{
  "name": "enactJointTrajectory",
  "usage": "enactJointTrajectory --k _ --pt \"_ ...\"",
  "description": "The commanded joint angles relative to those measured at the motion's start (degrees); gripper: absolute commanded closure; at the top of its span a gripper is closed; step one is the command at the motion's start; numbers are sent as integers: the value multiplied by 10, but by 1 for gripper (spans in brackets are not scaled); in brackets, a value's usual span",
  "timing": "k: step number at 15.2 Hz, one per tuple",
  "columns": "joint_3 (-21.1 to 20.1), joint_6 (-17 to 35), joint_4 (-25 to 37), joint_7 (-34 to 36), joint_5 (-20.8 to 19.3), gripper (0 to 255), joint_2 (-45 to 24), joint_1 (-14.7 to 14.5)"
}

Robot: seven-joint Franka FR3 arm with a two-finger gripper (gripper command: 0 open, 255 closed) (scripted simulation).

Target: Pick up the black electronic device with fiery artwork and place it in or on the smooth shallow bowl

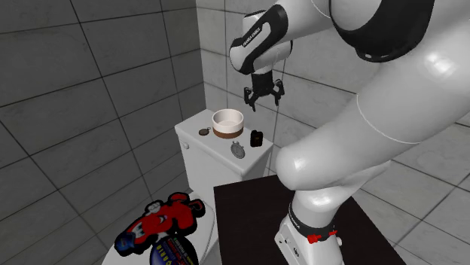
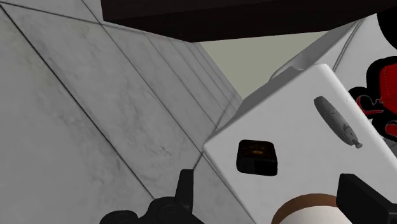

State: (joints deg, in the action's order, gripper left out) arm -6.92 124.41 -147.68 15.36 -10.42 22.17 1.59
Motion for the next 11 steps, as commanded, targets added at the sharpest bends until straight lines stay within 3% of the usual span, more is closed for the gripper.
enactJointTrajectory --k 1,11 --pt "-6 38 3 17 -11 0 -42 4" --pt "-14 191 71 127 -123 0 -283 25"
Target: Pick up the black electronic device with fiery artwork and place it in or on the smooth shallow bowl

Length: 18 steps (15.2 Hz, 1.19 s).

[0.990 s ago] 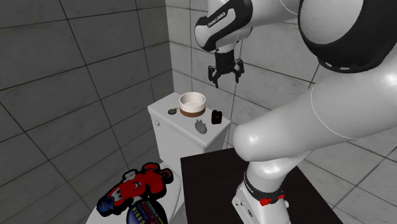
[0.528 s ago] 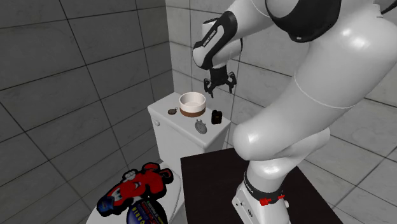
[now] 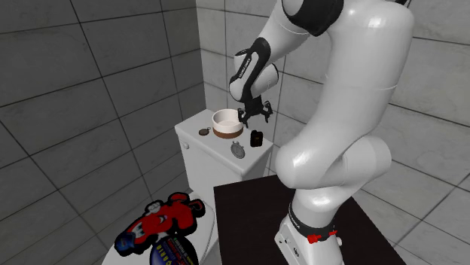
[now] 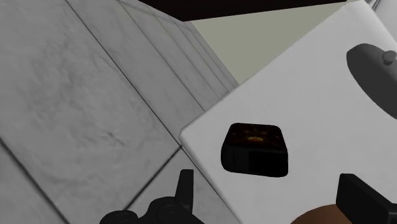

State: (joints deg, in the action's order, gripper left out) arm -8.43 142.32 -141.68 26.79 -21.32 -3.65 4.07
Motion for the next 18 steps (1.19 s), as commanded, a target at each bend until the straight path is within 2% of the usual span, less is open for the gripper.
enactJointTrajectory --k 1,10,17,18 --pt "4 22 23 25 -27 0 -49 -1" --pt "28 78 36 64 -81 0 -123 -5" --pt "28 78 36 64 -81 0 -123 -5" --pt "28 78 36 64 -81 255 -123 -5"
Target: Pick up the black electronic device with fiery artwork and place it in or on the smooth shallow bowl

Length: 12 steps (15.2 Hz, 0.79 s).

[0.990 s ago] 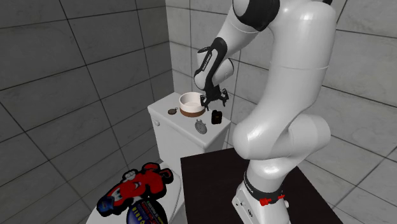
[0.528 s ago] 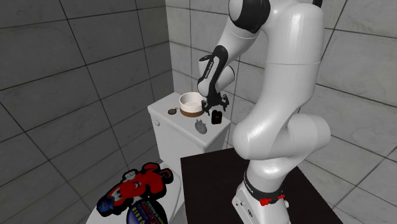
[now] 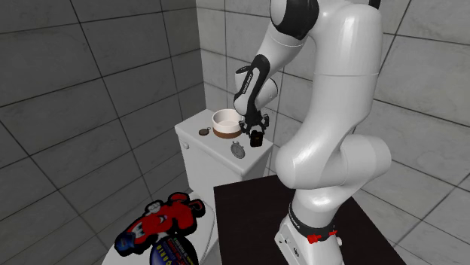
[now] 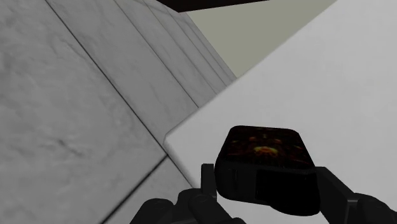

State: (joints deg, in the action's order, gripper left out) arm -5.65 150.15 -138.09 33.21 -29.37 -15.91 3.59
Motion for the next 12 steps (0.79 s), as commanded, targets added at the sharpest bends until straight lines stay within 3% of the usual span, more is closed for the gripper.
enactJointTrajectory --k 1,9,12 --pt "0 0 0 0 0 255 0 0" --pt "0 0 0 0 0 255 0 0" --pt "-8 -18 -4 -16 18 255 24 4"
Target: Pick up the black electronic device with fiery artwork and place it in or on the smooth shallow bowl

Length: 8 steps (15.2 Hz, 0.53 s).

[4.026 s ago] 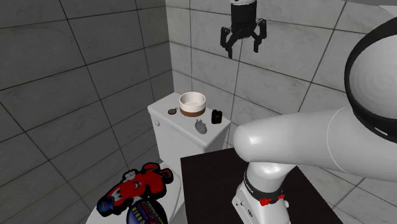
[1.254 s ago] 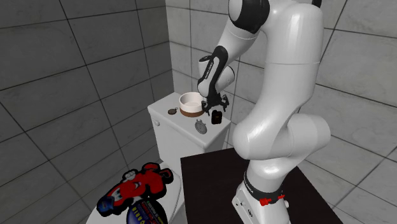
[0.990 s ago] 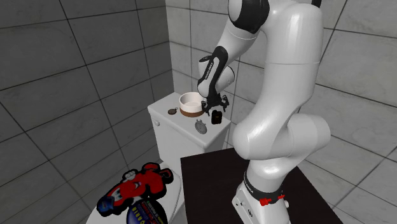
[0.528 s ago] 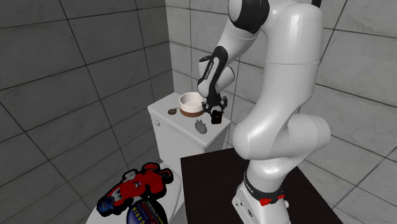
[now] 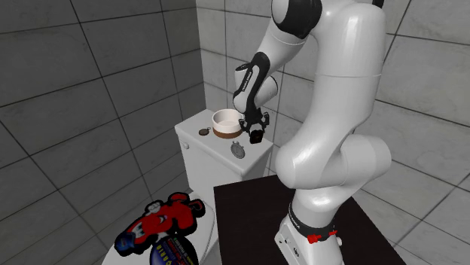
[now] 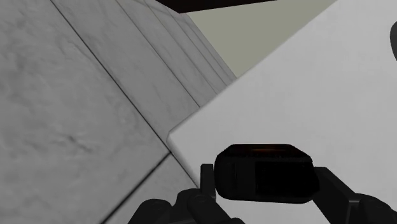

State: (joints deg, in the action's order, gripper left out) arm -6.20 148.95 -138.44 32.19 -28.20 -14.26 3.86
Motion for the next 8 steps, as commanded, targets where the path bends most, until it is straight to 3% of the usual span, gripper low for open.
enactJointTrajectory --k 1,8 --pt "-5 -12 -1 -12 12 255 15 3" --pt "-17 -58 -3 -48 51 255 67 8"
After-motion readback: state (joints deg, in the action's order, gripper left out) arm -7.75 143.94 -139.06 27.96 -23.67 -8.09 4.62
